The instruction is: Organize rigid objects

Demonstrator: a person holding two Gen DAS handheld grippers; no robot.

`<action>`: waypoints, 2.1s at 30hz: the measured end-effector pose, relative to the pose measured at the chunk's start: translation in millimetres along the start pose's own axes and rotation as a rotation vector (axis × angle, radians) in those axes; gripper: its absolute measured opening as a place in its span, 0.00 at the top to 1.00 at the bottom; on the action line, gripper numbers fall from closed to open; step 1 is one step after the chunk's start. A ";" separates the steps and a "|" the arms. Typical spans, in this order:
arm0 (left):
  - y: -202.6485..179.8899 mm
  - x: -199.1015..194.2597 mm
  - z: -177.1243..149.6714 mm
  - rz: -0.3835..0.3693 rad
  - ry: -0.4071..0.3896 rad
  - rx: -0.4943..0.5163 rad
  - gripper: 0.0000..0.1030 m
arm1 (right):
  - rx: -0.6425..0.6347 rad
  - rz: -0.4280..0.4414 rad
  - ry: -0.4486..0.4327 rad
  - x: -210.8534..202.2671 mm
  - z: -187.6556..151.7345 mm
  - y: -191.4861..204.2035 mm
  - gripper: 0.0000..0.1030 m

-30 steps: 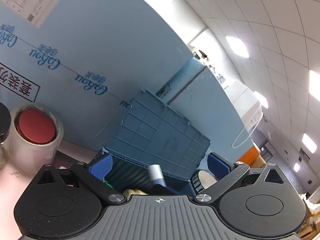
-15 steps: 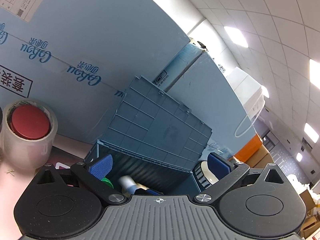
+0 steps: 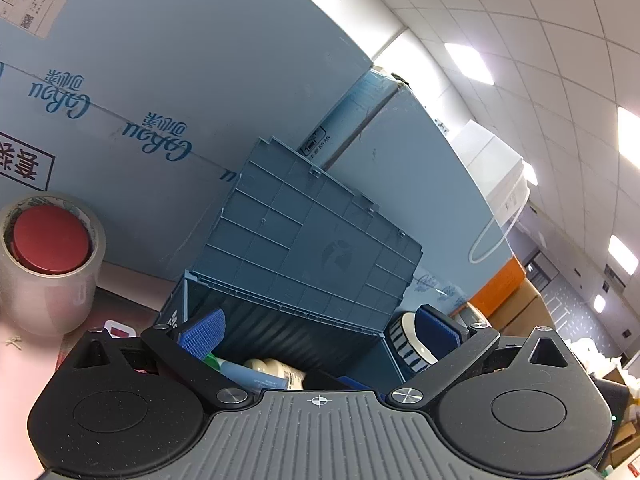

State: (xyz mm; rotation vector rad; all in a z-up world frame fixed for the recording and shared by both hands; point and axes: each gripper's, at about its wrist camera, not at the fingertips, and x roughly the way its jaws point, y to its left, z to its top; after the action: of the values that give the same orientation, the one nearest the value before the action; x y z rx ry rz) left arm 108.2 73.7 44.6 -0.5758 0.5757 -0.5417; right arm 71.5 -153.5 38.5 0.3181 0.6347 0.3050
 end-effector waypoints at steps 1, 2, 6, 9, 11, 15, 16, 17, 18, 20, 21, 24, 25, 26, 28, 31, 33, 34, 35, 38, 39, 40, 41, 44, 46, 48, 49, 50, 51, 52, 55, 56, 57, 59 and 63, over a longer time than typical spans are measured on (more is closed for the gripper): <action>-0.4 0.2 -0.3 0.001 0.001 0.002 0.01 | 0.002 0.000 -0.006 -5.1 0.7 -1.8 0.53; -0.9 0.3 -0.8 0.002 0.002 0.005 0.01 | 0.003 -0.003 -0.013 -7.9 0.9 -2.1 0.51; -3.4 1.6 -1.4 0.002 0.003 0.016 0.01 | 0.001 -0.013 -0.041 -17.5 1.1 -1.3 0.44; -3.2 1.8 -2.1 0.003 0.006 0.021 0.01 | -0.004 -0.026 -0.057 -22.8 1.5 -1.5 0.41; -3.0 1.9 -2.1 0.006 0.006 0.021 0.01 | 0.000 -0.028 -0.066 -26.2 1.6 -2.4 0.39; -4.2 1.8 -2.2 0.008 0.007 0.025 0.01 | 0.003 -0.031 -0.082 -32.1 1.9 -4.2 0.37; -4.8 1.8 -2.3 0.008 0.007 0.027 0.01 | 0.003 -0.030 -0.086 -34.3 1.8 -5.1 0.36; -5.4 1.9 -2.4 0.008 0.007 0.030 0.01 | 0.005 -0.030 -0.091 -36.0 1.8 -5.8 0.36; -6.1 2.1 -2.5 0.008 0.007 0.032 0.01 | 0.008 -0.030 -0.095 -37.0 1.7 -6.6 0.35; -7.3 2.7 -2.8 0.005 0.008 0.038 0.01 | 0.015 -0.028 -0.103 -40.3 1.2 -9.3 0.34; -7.7 2.7 -2.9 0.005 0.009 0.041 0.01 | 0.019 -0.027 -0.106 -42.1 0.9 -10.8 0.33; -10.5 2.1 -3.1 0.004 0.004 0.051 0.01 | 0.028 -0.030 -0.115 -47.6 0.0 -15.1 0.30; -11.7 1.5 -3.4 0.001 0.002 0.054 0.01 | 0.031 -0.031 -0.120 -50.0 -0.4 -16.5 0.29; -13.1 1.0 -3.9 -0.002 -0.001 0.057 0.01 | 0.032 -0.031 -0.126 -52.5 -0.9 -17.7 0.26; -15.9 -0.4 -4.5 -0.007 -0.008 0.065 0.01 | 0.028 -0.038 -0.145 -58.1 -2.5 -19.1 0.22; -21.6 -2.6 -5.8 -0.010 -0.014 0.100 0.01 | 0.011 -0.061 -0.202 -67.7 -7.2 -19.6 0.22; -24.6 -4.0 -6.0 -0.004 -0.022 0.116 0.01 | 0.004 -0.085 -0.238 -72.8 -11.5 -21.4 0.21; -25.8 -4.9 -6.3 -0.003 -0.028 0.121 0.01 | 0.006 -0.093 -0.251 -74.5 -13.5 -23.4 0.21; -27.0 -5.6 -6.4 -0.004 -0.034 0.125 0.01 | 0.011 -0.099 -0.263 -75.6 -15.7 -26.1 0.20; -32.5 -10.8 -8.1 -0.003 -0.084 0.157 0.01 | 0.022 -0.134 -0.304 -77.9 -23.1 -32.8 0.19; -36.4 -13.8 -9.5 -0.001 -0.109 0.188 0.01 | 0.026 -0.158 -0.327 -78.8 -26.8 -34.1 0.19; -40.8 -16.7 -10.8 0.004 -0.134 0.219 0.01 | 0.023 -0.190 -0.358 -80.0 -31.2 -34.2 0.19; -44.8 -19.7 -12.1 0.009 -0.161 0.246 0.01 | 0.011 -0.221 -0.394 -80.6 -36.3 -32.8 0.19; -55.9 -30.1 -16.0 0.016 -0.241 0.303 0.00 | -0.025 -0.272 -0.485 -80.5 -51.7 -29.4 0.19; -64.0 -36.1 -20.8 0.017 -0.297 0.344 0.00 | -0.035 -0.274 -0.510 -79.5 -58.5 -29.2 0.18; -73.4 -40.8 -25.6 0.025 -0.364 0.391 0.00 | -0.041 -0.276 -0.534 -78.6 -65.6 -29.4 0.16; -77.8 -42.6 -28.2 0.033 -0.397 0.416 0.00 | -0.053 -0.280 -0.548 -78.2 -69.5 -29.3 0.16; -82.2 -44.3 -31.3 0.045 -0.432 0.435 0.00 | -0.070 -0.288 -0.568 -78.4 -74.1 -29.1 0.15; -86.0 -45.0 -34.6 0.060 -0.465 0.445 0.00 | -0.086 -0.302 -0.589 -78.3 -77.7 -29.0 0.13; -89.4 -44.9 -37.8 0.077 -0.489 0.447 0.00 | -0.095 -0.314 -0.600 -78.1 -79.9 -29.0 0.12; -96.2 -39.6 -46.5 0.121 -0.537 0.426 0.00 | -0.077 -0.324 -0.648 -82.4 -83.1 -33.0 0.06; -98.0 -36.8 -49.5 0.135 -0.547 0.427 0.00 | -0.077 -0.330 -0.666 -83.4 -84.0 -34.5 0.03; -101.0 -34.2 -53.9 0.150 -0.559 0.439 0.00 | -0.076 -0.341 -0.689 -84.8 -85.5 -35.3 0.02; -108.4 -32.2 -67.6 0.190 -0.613 0.474 0.00 | -0.071 -0.357 -0.716 -85.9 -88.0 -37.7 0.00; -119.3 -27.9 -87.8 0.307 -0.709 0.532 0.00 | -0.061 -0.337 -0.711 -84.6 -88.3 -42.5 0.00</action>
State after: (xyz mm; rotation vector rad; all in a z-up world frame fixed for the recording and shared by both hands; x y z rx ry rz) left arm -3.7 -24.4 68.6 -0.1373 -0.1615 -0.1564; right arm -40.2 -206.3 -0.2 0.2332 -0.0287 -0.1187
